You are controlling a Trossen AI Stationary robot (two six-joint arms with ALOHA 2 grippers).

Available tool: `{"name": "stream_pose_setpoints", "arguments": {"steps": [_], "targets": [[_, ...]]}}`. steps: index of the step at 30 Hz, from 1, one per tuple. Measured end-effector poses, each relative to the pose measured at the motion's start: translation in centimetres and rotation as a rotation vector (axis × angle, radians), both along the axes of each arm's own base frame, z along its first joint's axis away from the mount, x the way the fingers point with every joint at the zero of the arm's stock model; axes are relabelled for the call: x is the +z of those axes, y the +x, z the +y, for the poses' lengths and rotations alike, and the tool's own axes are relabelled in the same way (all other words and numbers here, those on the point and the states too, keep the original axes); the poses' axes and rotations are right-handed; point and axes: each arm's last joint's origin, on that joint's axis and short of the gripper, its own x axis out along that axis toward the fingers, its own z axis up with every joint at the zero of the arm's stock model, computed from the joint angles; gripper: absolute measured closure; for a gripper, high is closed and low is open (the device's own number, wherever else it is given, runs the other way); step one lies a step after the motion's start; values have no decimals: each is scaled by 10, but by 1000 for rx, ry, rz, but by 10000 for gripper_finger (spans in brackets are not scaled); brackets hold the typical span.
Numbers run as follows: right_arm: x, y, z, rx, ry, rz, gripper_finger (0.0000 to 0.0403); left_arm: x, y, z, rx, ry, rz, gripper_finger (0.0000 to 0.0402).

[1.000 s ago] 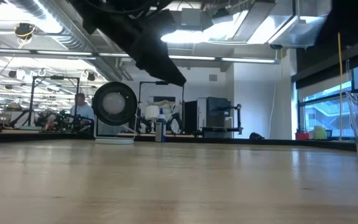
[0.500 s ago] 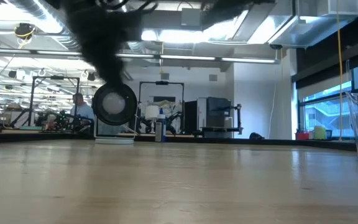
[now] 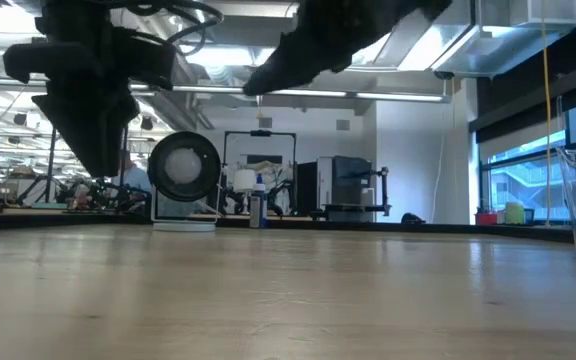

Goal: Pick & Place food coloring
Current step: Put the small blue food coloring bottle into the transparent bin

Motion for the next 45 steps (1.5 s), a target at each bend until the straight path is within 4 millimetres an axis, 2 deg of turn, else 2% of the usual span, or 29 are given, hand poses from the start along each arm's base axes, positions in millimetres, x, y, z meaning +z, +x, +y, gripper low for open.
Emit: {"name": "stream_pose_setpoints", "arguments": {"steps": [5, 8, 12, 17, 20, 35, 45], "targets": [[-18, 1, -16, 131, 176, -83, 137, 0, -1, 0, 3, -28, 13, 172], [-30, -7, -26, 133, 246, -140, 137, -3, -4, 0, -6, -53, 48, 169], [-35, -12, -35, 90, 292, -181, 137, -14, -14, 0, 10, -101, 129, 169], [-39, -14, -34, 79, 309, -146, 137, -30, -31, 6, 201, -118, 235, 169], [-40, -15, -35, 74, 309, -130, 137, -38, -40, 8, 259, -133, 292, 171], [-43, -16, -35, 68, 308, -96, 137, -66, -69, 11, 201, -146, 445, 175], [-47, -18, -35, 62, 306, -52, 137, -70, -71, 12, 164, -153, 438, 183]]}}
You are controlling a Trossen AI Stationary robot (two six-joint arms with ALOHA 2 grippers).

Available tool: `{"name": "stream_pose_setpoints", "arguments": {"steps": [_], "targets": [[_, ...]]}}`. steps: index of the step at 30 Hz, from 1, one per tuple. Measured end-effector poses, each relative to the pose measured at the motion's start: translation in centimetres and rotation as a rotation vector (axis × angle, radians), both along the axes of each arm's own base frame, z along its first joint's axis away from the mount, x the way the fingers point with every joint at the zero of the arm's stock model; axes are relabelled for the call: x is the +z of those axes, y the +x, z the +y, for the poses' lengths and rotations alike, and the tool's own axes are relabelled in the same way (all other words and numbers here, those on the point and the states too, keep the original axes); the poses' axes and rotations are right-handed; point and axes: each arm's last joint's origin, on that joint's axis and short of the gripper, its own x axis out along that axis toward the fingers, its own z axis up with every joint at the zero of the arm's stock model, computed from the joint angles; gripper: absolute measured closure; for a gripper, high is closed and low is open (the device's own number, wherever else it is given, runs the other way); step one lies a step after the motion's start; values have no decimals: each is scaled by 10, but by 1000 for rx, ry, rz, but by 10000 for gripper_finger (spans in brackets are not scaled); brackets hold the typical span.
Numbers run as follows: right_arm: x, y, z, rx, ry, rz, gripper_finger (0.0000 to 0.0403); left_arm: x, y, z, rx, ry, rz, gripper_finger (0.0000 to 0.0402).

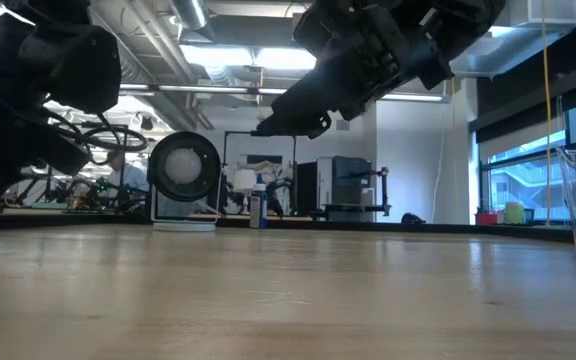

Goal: Pick & Place food coloring
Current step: Put the small blue food coloring bottle into the transparent bin

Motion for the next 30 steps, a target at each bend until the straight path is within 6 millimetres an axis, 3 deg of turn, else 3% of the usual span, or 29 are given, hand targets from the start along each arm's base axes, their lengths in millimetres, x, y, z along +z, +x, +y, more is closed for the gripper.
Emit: {"name": "stream_pose_setpoints", "arguments": {"steps": [19, 30], "targets": [[-6, -4, 1, 4, -7, 74, 137, 6, 22, -6, -66, -45, -169, 333], [-6, -4, 1, 5, -8, 76, 137, 6, 20, -5, -72, -33, -150, 342]]}}
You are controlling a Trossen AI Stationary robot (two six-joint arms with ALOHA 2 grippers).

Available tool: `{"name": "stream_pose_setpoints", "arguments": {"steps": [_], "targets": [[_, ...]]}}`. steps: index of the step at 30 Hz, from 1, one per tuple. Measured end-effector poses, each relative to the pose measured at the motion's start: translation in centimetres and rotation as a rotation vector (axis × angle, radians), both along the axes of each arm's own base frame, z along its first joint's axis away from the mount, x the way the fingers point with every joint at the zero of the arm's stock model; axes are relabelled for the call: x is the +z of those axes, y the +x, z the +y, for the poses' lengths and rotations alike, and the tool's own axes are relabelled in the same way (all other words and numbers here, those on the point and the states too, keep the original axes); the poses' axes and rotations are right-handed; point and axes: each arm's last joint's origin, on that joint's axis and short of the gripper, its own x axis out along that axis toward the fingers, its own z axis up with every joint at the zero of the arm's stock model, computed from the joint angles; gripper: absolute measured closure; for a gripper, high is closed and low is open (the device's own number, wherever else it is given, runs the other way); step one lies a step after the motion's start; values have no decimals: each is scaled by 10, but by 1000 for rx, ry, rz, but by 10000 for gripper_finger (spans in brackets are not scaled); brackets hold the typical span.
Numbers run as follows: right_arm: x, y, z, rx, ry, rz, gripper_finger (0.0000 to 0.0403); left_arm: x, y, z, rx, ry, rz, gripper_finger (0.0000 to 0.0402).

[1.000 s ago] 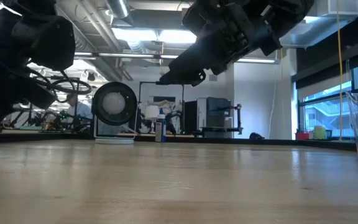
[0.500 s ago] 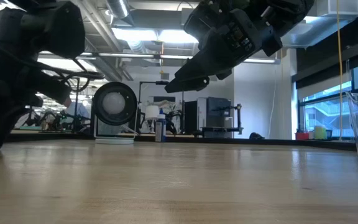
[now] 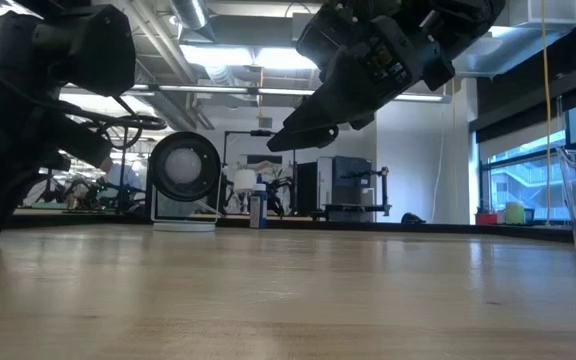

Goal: Pick & Place food coloring
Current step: Put the small blue food coloring bottle into the transparent bin

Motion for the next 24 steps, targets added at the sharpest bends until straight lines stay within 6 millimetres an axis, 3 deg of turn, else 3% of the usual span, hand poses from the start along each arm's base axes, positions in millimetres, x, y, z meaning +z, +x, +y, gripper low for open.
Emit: {"name": "stream_pose_setpoints", "arguments": {"steps": [8, 18, 24], "targets": [[0, 0, 0, 0, 0, 0, 137, 0, 0, 0, 9, -4, 2, 320], [0, 0, 0, 0, 0, 0, 137, 1, -8, 0, 4, -52, 94, 225], [-2, -2, 0, 0, -2, 29, 137, 2, -10, 2, -38, -15, 112, 198]]}}
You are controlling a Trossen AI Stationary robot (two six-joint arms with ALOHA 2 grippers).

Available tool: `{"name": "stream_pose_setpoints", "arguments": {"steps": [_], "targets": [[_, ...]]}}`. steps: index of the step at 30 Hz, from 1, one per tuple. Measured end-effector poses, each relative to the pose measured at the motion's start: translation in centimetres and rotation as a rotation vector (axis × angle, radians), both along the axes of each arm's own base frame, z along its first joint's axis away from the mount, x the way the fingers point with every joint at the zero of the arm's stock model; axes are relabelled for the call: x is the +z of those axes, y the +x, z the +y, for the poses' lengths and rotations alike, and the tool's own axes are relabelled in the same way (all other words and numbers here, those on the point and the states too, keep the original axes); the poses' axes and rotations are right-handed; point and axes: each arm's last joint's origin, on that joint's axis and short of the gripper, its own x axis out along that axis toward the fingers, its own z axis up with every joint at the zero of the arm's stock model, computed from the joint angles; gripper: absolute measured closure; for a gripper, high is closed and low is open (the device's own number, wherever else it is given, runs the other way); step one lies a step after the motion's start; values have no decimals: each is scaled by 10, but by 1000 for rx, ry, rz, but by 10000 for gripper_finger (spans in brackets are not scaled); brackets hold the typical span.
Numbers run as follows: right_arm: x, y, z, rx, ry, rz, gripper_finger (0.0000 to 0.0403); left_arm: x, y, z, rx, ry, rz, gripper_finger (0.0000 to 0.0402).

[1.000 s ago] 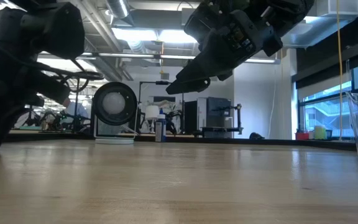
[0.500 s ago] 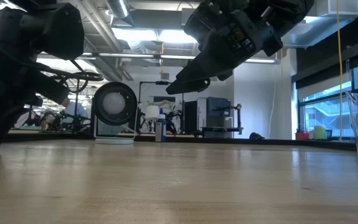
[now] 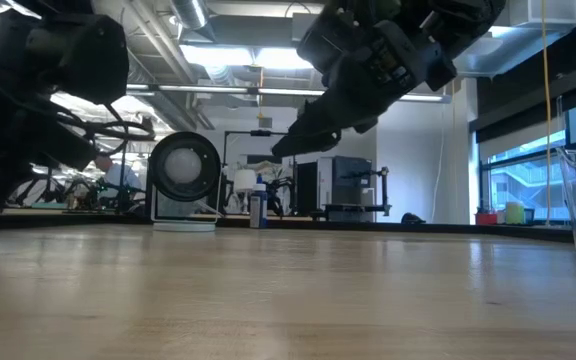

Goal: Pick & Place food coloring
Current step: Put the small blue food coloring bottle into the transparent bin

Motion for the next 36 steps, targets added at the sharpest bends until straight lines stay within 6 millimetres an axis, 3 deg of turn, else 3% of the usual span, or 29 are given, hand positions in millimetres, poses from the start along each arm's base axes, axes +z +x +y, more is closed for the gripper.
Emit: {"name": "stream_pose_setpoints", "arguments": {"steps": [19, 36], "targets": [[-2, -2, 0, -3, 1, 33, 137, 1, -6, -4, -134, -9, 44, 207], [-6, -5, 0, -2, -3, 88, 137, -1, -6, -15, -205, 55, -1, 304]]}}
